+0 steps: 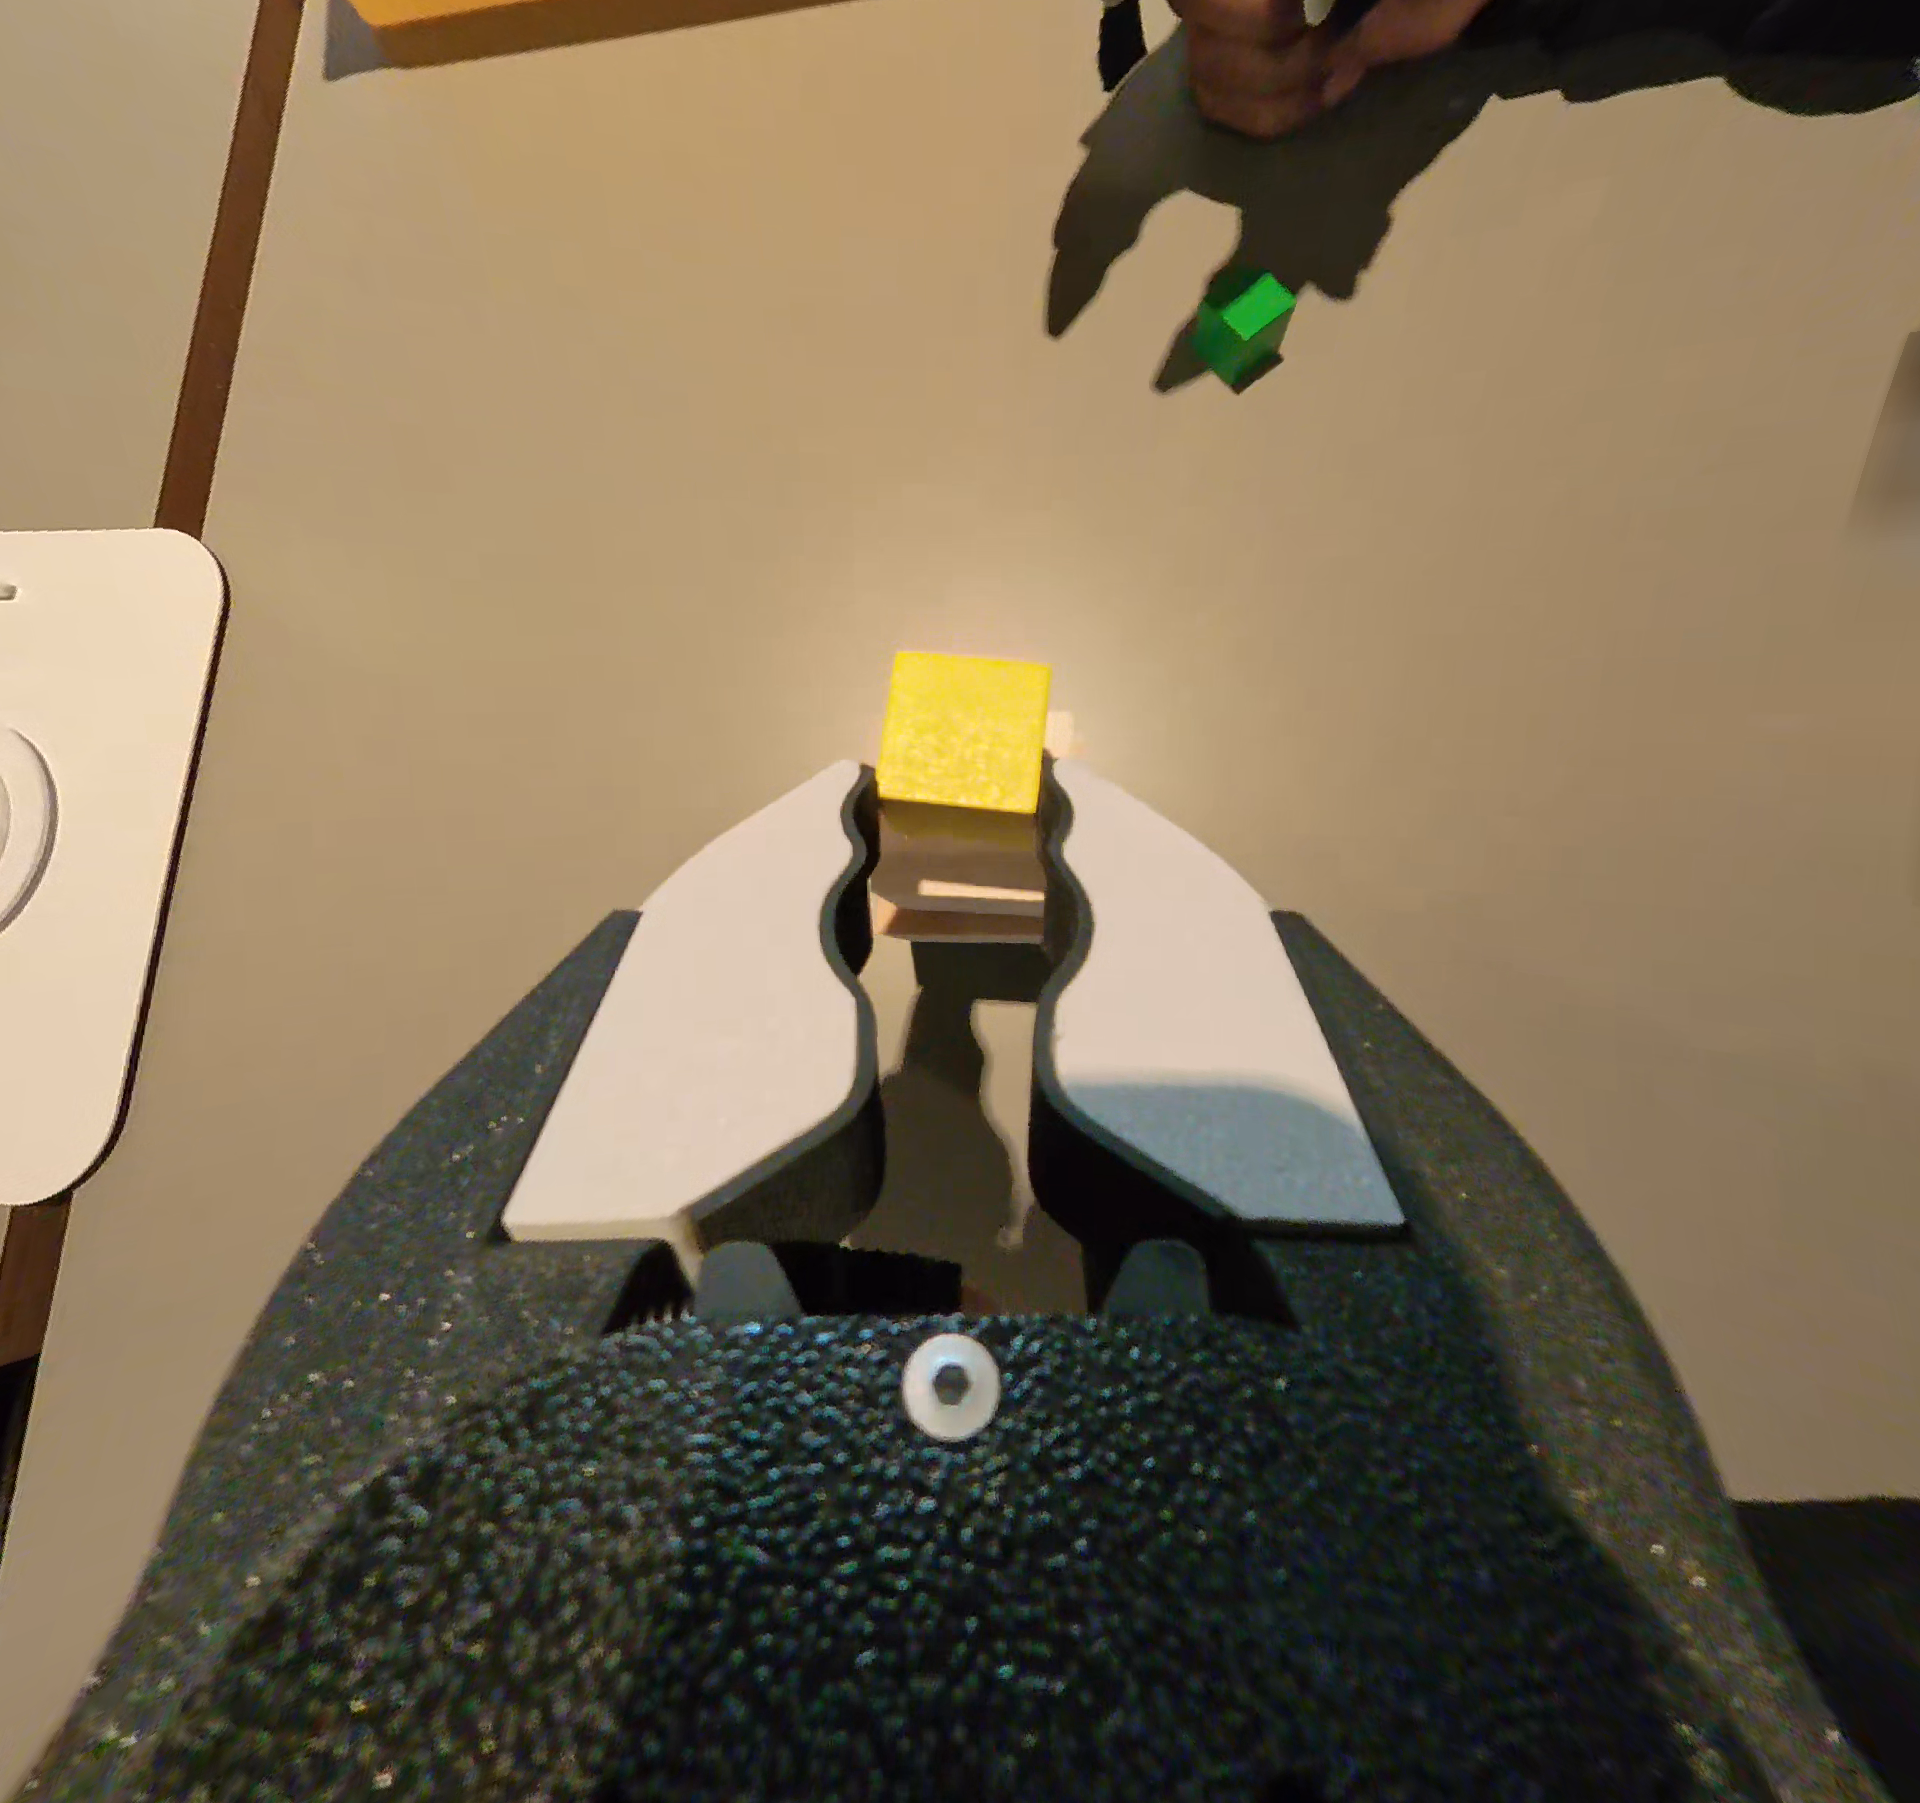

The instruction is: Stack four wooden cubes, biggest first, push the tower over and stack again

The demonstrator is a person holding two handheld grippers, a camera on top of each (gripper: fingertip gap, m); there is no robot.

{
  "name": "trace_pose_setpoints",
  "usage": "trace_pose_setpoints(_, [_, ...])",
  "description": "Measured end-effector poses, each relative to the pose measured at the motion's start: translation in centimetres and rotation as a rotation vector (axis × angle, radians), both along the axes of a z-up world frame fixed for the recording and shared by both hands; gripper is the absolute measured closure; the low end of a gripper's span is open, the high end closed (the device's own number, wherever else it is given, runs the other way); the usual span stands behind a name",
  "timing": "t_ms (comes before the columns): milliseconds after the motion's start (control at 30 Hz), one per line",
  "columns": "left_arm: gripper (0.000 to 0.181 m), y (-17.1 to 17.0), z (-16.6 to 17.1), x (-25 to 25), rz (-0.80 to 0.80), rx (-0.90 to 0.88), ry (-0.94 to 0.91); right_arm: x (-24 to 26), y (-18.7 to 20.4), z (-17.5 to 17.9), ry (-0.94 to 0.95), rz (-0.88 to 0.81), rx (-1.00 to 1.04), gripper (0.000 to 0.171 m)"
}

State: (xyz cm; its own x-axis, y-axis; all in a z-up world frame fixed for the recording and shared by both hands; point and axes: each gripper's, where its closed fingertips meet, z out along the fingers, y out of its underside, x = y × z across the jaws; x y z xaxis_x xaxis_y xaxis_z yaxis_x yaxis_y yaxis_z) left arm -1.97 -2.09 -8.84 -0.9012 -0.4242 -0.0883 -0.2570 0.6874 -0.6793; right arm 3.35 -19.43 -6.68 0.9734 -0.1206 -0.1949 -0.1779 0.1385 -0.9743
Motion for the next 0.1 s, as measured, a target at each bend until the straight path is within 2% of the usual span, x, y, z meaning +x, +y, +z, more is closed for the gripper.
trace_pose_setpoints(33, [0.153, 0.08, -0.22, -0.02, 0.001, 0.005, -0.002, 0.04, 0.00, -0.02, 0.001, -0.002, -0.001, 0.139])
trace_pose_setpoints(100, [0.153, 0.21, -0.56, -0.16, -0.003, 0.017, 0.013, 0.06, 0.02, -0.04, 0.001, -0.004, -0.003, 0.141])
